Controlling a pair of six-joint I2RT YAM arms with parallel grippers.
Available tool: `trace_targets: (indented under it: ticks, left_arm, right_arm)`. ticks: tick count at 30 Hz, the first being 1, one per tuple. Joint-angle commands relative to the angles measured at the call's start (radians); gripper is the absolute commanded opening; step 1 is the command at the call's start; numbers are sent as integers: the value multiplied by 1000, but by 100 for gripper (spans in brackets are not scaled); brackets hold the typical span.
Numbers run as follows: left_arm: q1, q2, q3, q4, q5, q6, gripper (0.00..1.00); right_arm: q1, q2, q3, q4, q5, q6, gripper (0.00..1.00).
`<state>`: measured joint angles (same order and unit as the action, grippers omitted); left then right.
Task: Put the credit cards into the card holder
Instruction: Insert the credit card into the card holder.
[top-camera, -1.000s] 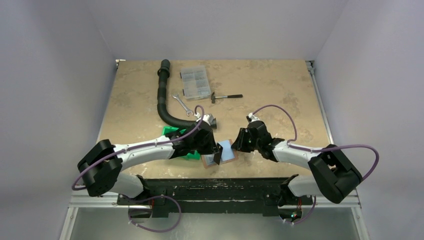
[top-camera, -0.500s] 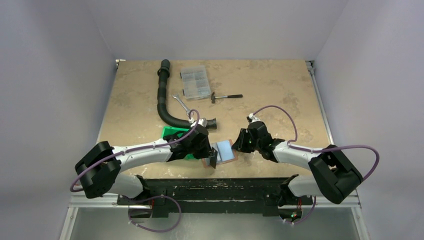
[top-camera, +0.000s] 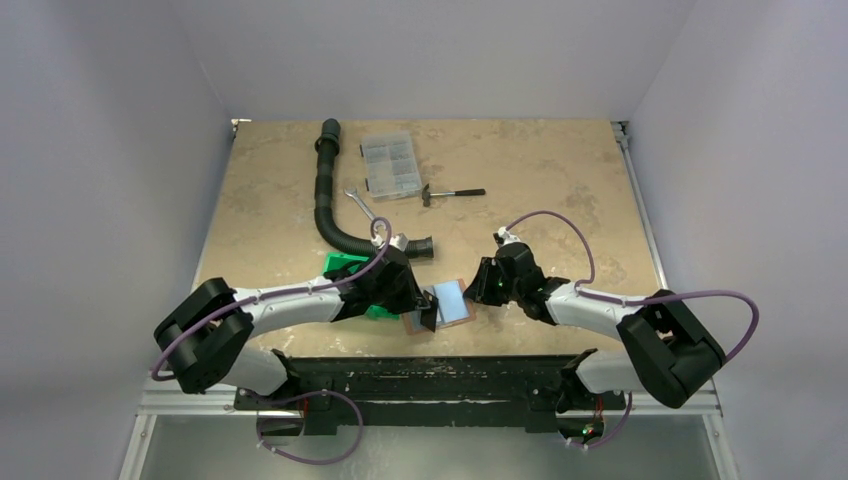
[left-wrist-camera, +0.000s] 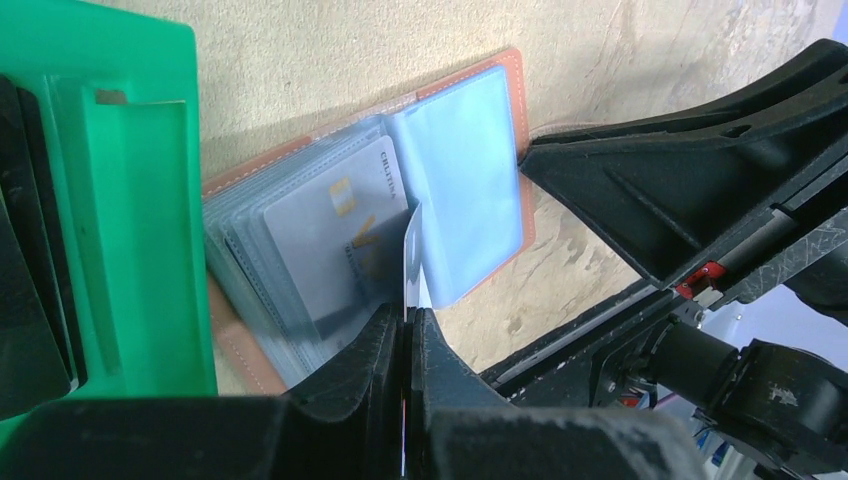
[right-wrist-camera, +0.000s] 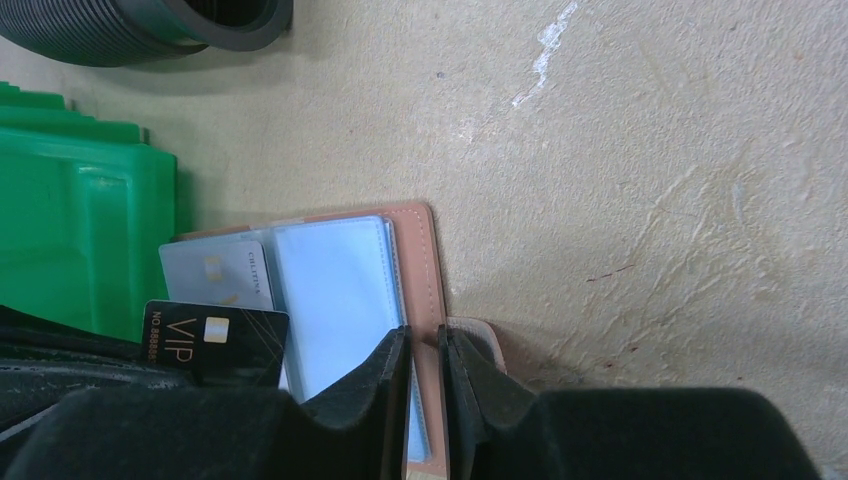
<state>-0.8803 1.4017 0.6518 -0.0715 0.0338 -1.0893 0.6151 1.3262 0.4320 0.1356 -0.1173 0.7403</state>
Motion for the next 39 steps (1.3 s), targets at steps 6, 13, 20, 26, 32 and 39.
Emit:
trace_targets:
  ticks: [6, 13, 20, 26, 32, 39]
  left_arm:
    - [52, 35, -64, 137, 49, -21, 0]
    - [65, 45, -122, 263, 28, -43, 0]
    - [65, 55, -167, 386, -8, -62, 0]
    - [62, 53, -205, 473, -31, -78, 0]
    - [52, 80, -226, 555, -31, -105, 0]
    - [26, 117, -232, 606, -31, -122, 0]
  right_arm:
    - [12, 0, -22, -80, -7, -9, 24]
    - [12, -5, -22, -78, -18, -7, 24]
    - [12, -2, -35, -52, -50, 14, 23]
    - [12, -10, -41, -44, -59, 24, 23]
    - [11, -15, -51, -27, -70, 35, 23]
    - [14, -26, -60, -21, -77, 39, 23]
